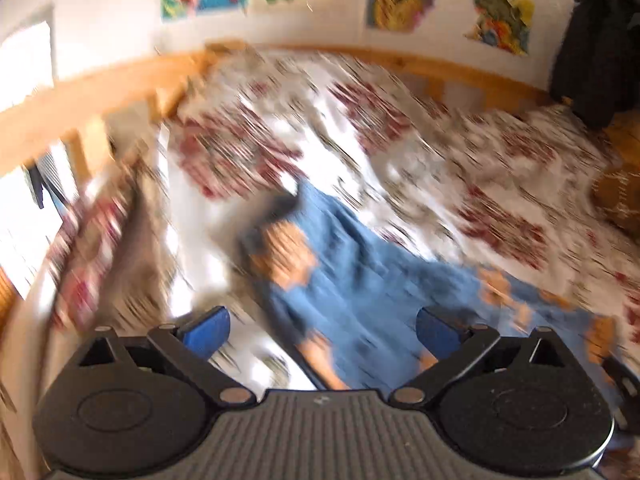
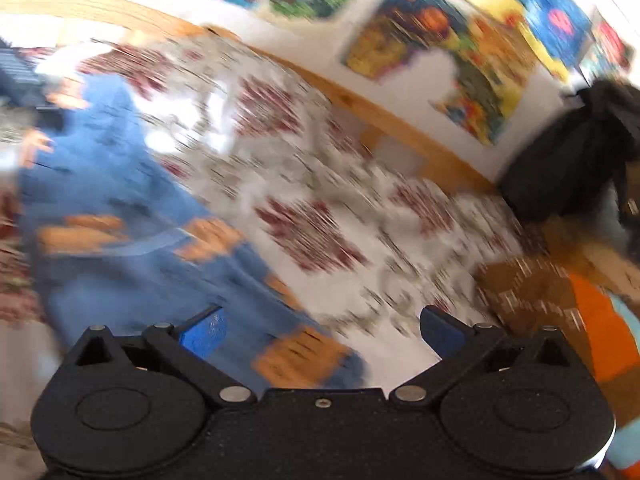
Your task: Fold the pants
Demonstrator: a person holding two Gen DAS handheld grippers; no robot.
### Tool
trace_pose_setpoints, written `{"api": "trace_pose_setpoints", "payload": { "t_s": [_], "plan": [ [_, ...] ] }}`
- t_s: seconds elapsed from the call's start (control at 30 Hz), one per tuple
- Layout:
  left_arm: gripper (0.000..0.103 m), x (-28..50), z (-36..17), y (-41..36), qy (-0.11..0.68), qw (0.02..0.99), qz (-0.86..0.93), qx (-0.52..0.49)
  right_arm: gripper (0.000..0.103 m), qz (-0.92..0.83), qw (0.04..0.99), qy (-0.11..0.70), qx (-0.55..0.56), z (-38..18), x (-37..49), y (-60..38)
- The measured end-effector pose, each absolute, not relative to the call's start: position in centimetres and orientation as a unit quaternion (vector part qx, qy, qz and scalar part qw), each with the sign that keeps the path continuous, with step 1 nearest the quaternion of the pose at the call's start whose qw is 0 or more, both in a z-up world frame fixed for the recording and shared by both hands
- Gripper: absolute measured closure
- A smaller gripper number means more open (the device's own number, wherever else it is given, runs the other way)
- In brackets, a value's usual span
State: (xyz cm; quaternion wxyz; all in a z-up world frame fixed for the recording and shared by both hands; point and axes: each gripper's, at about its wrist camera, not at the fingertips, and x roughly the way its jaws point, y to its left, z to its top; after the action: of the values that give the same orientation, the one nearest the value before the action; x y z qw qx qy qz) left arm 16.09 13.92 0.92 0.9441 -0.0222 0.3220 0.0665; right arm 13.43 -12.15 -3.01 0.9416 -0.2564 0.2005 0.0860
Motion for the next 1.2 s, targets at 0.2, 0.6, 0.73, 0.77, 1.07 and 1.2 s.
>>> {"api": "trace_pose_setpoints", "payload": {
  "t_s": [0.2, 0.6, 0.73, 0.77, 1.07, 1.2],
  "plan": [
    [0.001, 18.5, 0.2, 17.7, 0.295, 0.950, 0.047, -0.087, 0.001, 0.141, 0.923, 0.194, -0.300, -4.5, 12.3, -6.3],
    [0.027, 19.3, -1.0, 19.0, 0.306, 0.942, -0.018, -0.133, 0.001, 0.140, 0.921, 0.138, -0.337, -5.3, 12.7, -1.3],
    [0.042, 19.5, -0.9, 20.6, 0.306, 0.934, -0.012, -0.185, 0.001, 0.143, 0.918, 0.148, -0.339, -5.6, 13.3, -0.6],
    [0.045, 19.5, -0.9, 20.9, 0.307, 0.932, -0.009, -0.194, 0.001, 0.145, 0.916, 0.150, -0.342, -5.8, 13.3, -0.4],
    [0.087, 19.5, -0.7, 22.4, 0.310, 0.921, 0.006, -0.237, 0.001, 0.147, 0.907, 0.141, -0.368, -6.8, 13.3, 0.6],
    [0.088, 18.7, 1.4, 20.2, 0.290, 0.937, -0.015, -0.197, 0.001, 0.169, 0.916, 0.156, -0.329, -5.5, 13.3, -0.8]
  ]
}}
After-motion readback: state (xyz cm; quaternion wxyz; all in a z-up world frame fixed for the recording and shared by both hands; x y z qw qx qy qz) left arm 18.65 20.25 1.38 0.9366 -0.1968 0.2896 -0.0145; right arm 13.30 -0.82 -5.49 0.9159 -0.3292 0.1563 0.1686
